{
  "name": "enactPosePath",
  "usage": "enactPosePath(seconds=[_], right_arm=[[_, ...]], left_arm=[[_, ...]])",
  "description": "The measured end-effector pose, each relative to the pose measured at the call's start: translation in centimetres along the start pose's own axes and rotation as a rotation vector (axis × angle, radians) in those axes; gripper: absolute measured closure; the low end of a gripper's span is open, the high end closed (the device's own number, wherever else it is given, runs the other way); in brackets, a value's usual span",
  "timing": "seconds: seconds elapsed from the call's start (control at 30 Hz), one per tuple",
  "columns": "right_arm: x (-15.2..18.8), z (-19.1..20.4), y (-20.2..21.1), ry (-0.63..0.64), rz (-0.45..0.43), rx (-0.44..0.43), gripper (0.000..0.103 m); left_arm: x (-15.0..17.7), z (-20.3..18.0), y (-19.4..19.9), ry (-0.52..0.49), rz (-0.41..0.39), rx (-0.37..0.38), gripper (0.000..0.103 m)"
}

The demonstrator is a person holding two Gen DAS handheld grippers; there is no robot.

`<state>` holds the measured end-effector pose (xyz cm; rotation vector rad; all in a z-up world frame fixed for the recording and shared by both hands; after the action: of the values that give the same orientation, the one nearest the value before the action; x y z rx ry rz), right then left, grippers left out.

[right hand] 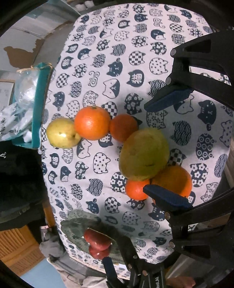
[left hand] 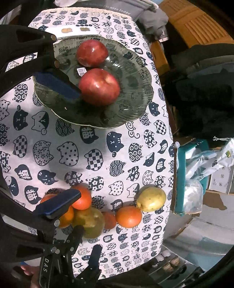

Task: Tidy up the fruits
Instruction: 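Grasp the mango with the right tool while the left tool grasps a large orange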

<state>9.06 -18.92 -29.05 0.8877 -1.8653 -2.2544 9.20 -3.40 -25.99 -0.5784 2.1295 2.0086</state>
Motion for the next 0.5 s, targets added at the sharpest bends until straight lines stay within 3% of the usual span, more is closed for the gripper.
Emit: enactPosePath(seconds=[0.4,0.5], right_arm=[[-0.1,0.2,-2.8,0.011,0.015,-0.042,0.02],[0.0,0.0,-3.4,-0.012,0.012,-0.077,0.026]], left_arm=[[0.1,0.0,-0.9,-0.009,0.016,-0.004,0.002],[0.2,-0.1,-1.0,-0.006,0.02,0.001,0.002]])
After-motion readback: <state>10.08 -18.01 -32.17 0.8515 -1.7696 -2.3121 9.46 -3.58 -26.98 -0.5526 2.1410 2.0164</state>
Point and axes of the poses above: each gripper's, at about its wrist camera, not at the fingertips, and y roughly against the way its jaws point, z to its left, x to its underside, the point moved 7 cm from there along -y, roughly the way its jaws point, and after that the axes turned 12 degrees about y, right-handed, at the moved point
